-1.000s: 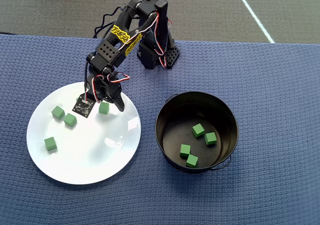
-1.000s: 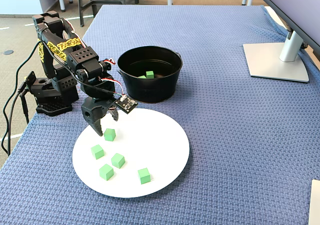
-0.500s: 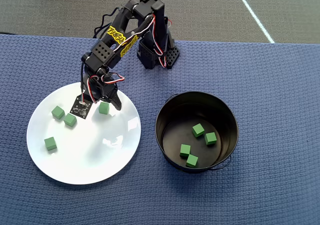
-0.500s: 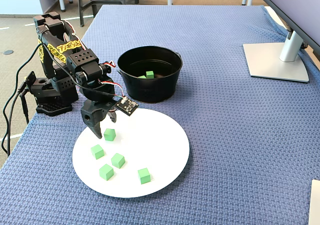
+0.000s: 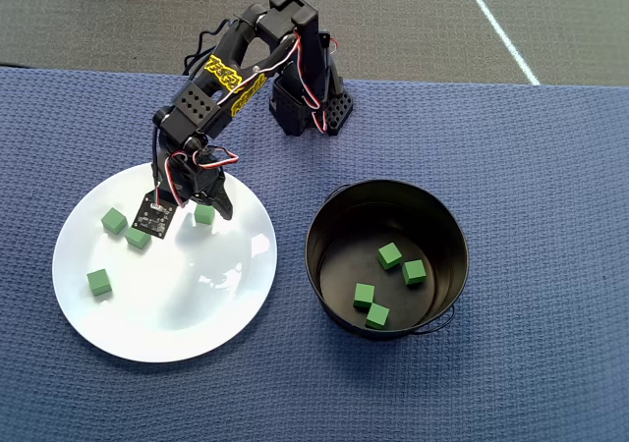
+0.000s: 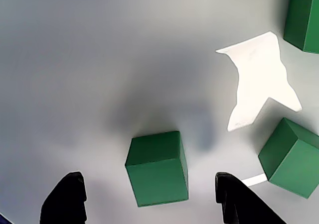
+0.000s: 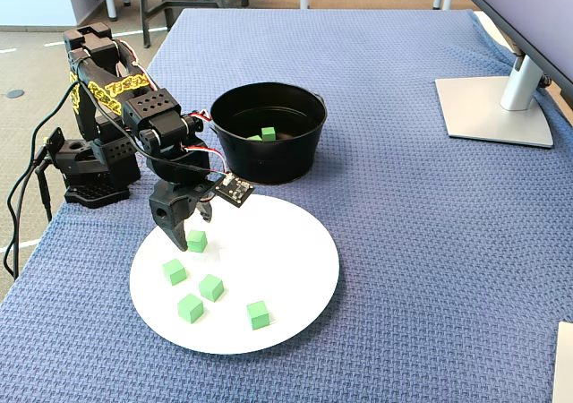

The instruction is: Pick up the green cubes from the white plate and place them in the black recipient

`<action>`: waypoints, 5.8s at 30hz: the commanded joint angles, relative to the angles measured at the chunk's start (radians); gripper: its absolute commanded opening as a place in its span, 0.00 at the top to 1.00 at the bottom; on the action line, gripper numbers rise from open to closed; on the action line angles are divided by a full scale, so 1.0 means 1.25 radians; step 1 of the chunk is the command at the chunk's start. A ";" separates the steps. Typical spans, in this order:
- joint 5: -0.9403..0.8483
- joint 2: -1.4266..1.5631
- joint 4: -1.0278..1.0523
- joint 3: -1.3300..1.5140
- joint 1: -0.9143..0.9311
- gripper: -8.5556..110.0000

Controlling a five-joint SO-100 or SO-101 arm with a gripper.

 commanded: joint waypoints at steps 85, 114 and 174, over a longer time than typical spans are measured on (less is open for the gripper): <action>1.111 0.194 0.175 -0.372 -0.215 0.76; 0.201 0.128 0.112 -0.137 0.141 0.70; 1.192 0.275 0.263 -0.345 -0.538 0.93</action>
